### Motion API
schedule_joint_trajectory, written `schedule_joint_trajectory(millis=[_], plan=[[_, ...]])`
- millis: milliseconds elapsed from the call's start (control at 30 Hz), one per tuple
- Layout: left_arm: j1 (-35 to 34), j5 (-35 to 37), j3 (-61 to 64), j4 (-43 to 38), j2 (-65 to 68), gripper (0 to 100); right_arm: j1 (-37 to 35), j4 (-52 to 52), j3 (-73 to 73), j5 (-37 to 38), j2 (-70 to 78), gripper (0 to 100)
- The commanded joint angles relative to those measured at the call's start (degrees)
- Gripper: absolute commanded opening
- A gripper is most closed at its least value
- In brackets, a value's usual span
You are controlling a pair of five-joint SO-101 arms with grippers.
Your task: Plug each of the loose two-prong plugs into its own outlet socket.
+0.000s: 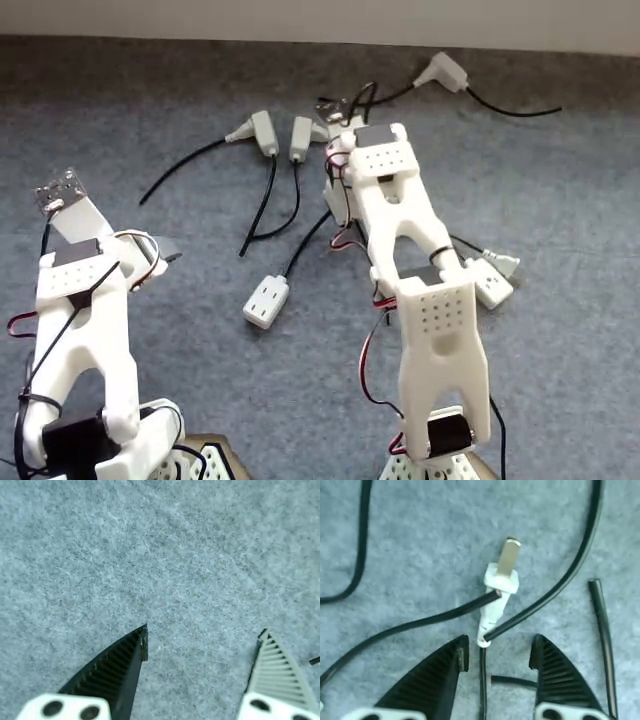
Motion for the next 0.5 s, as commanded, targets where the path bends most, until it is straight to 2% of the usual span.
schedule_joint_trajectory(millis=[0, 200, 367, 467], plan=[[1.01, -0.44, -0.13, -0.79, -1.36, 33, -0.57, -2.51, -2.24, -0.79, 1.54, 17.3], [1.01, -0.44, -0.13, -0.79, -1.36, 33, 0.66, -2.24, -2.86, -0.53, 3.38, 1.5], [1.10, -0.44, -0.13, -0.79, -1.36, 33, 2.77, 3.74, -12.26, -0.44, 1.89, 1.3], [1.19, -0.44, -0.13, -0.79, -1.36, 33, 2.42, 10.33, -20.62, 3.34, 1.10, 1.3]])
